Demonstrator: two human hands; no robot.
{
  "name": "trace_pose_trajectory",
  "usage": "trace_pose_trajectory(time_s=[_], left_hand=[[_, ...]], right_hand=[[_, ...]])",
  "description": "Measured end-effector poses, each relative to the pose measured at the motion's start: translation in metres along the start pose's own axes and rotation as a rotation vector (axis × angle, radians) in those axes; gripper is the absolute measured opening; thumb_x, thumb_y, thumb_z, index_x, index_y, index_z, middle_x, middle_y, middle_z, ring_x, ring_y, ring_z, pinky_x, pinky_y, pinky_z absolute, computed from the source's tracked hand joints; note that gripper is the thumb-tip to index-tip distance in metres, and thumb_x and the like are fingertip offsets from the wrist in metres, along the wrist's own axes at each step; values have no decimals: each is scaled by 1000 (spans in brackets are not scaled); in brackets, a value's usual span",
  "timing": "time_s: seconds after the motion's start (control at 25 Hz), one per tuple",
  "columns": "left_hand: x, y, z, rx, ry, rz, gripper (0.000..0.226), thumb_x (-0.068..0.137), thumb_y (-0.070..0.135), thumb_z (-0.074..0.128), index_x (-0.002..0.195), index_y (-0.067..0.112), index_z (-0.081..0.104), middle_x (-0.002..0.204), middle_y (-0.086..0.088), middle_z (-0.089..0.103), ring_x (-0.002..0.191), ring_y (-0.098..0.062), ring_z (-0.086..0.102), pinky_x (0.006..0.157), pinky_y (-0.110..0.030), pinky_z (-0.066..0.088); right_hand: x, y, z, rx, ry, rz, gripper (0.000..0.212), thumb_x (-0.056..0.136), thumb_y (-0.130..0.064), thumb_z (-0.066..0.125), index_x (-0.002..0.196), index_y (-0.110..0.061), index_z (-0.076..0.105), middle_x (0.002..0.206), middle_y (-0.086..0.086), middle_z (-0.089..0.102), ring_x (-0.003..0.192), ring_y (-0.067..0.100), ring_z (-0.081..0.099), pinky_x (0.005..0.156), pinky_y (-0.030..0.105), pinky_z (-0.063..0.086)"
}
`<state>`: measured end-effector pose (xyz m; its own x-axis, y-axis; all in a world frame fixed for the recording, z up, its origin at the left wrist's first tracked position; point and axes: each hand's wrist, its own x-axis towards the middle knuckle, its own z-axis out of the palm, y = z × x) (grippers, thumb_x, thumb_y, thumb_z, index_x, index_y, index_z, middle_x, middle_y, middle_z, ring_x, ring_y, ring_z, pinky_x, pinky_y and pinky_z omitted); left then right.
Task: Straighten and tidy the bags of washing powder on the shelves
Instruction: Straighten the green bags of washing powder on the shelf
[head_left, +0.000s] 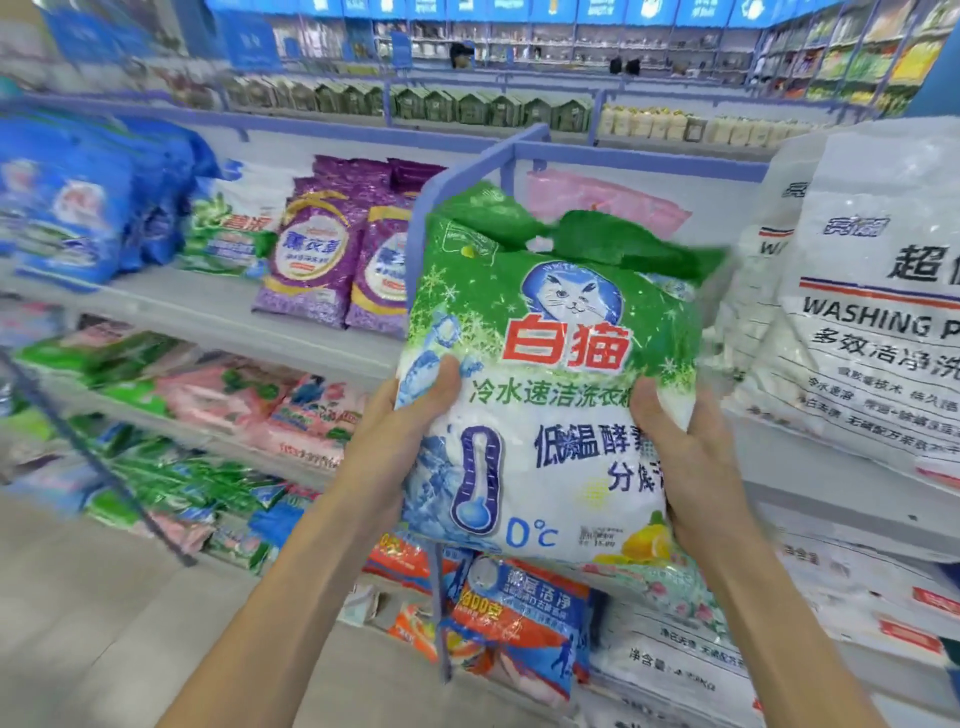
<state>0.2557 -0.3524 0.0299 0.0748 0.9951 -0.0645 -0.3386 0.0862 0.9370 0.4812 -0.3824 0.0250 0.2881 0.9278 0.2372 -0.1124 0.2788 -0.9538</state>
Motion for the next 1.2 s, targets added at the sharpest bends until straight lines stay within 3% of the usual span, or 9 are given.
trace_pose_trajectory(time_s=[0.16,0.36,0.56,0.76,1.04,1.2], left_hand=[[-34,22,-63,-20,62,16,53,77,43,72,122,14,67,104,-11,79,88,-29,78,67,-40,63],[-86,53,-172,-71,192,31,42,82,37,70,115,11,70,101,-14,79,86,-28,78,64,-39,63],[-130,74,-295,-115,393,49,44,84,35,73,121,12,70,108,-15,78,96,-33,76,82,-44,60],[-155,103,-399,-146,517,86,22,94,28,66,109,13,71,99,-14,79,81,-27,78,62,-37,63],[-128,143,-545,-115,673,109,35,93,32,66,120,9,68,107,-16,78,91,-32,77,69,-41,63],[-96,178,-631,-92,748,111,37,94,31,65,121,7,68,108,-17,77,94,-34,76,72,-43,64]], right_hand=[[-25,1,65,4,-101,-2,23,98,-19,61,120,-24,65,106,-6,79,94,13,75,71,26,59],[-67,18,176,28,-239,69,25,99,-18,62,123,-23,66,110,-1,78,99,17,75,74,28,60],[-104,50,302,30,-383,135,24,97,-14,63,120,-16,68,106,1,79,98,19,74,81,32,61],[-131,81,420,40,-544,206,29,98,-17,63,127,-18,65,116,5,76,109,27,72,94,42,57],[-124,134,588,78,-655,276,27,98,-17,64,125,-15,65,114,9,77,105,33,73,92,52,58],[-104,163,696,96,-736,336,27,98,-16,64,125,-15,64,111,6,78,101,28,75,79,39,63]])
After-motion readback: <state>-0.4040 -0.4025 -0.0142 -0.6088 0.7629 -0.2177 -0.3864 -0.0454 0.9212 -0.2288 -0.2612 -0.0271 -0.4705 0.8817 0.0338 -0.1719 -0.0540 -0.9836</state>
